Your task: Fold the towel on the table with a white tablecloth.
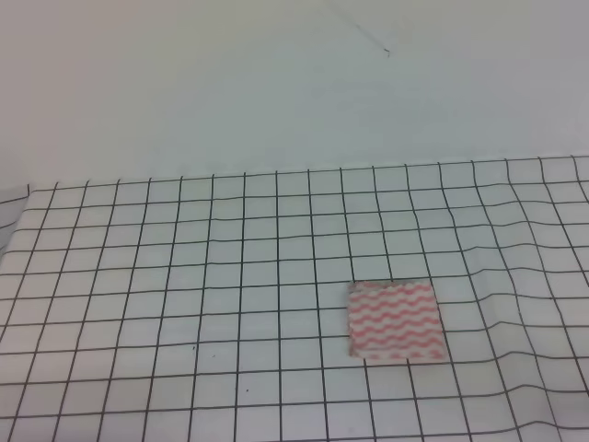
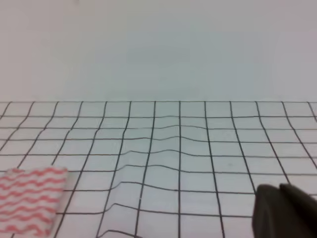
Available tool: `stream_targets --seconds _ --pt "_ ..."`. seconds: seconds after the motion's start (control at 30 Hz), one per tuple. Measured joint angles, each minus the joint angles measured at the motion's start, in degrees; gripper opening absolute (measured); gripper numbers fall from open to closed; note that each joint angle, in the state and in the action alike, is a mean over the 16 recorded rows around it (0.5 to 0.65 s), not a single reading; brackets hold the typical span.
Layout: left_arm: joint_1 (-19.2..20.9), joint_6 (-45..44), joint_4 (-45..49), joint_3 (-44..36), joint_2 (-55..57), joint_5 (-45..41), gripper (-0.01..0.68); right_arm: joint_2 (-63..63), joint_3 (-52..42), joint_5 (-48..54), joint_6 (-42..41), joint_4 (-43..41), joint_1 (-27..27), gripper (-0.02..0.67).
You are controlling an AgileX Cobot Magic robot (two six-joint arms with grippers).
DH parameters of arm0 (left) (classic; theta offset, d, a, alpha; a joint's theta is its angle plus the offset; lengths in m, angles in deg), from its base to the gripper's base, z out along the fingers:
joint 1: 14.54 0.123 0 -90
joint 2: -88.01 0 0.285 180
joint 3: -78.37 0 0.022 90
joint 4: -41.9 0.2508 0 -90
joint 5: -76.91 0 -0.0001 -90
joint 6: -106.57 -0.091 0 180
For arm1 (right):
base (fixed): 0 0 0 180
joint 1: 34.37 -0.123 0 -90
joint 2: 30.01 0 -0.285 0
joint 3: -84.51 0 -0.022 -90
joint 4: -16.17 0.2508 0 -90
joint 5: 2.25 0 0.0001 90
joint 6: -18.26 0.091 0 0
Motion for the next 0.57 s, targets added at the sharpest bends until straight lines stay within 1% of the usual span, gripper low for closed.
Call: stream_targets --seconds 0.13,0.3,0.57 --pt "0.0 0.0 0.0 0.0 0.0 0.0 -0.002 4.8 -3.5 2.3 2.0 0.4 3.3 0.0" --pt "0.0 0.0 -0.1 0.0 0.1 0.1 -0.002 7.6 -4.7 6.0 2.7 0.7 6.2 0.0" --pt "0.0 0.0 -0.1 0.0 0.1 0.1 -0.002 7.7 -4.7 8.7 2.2 1.0 8.0 0.0"
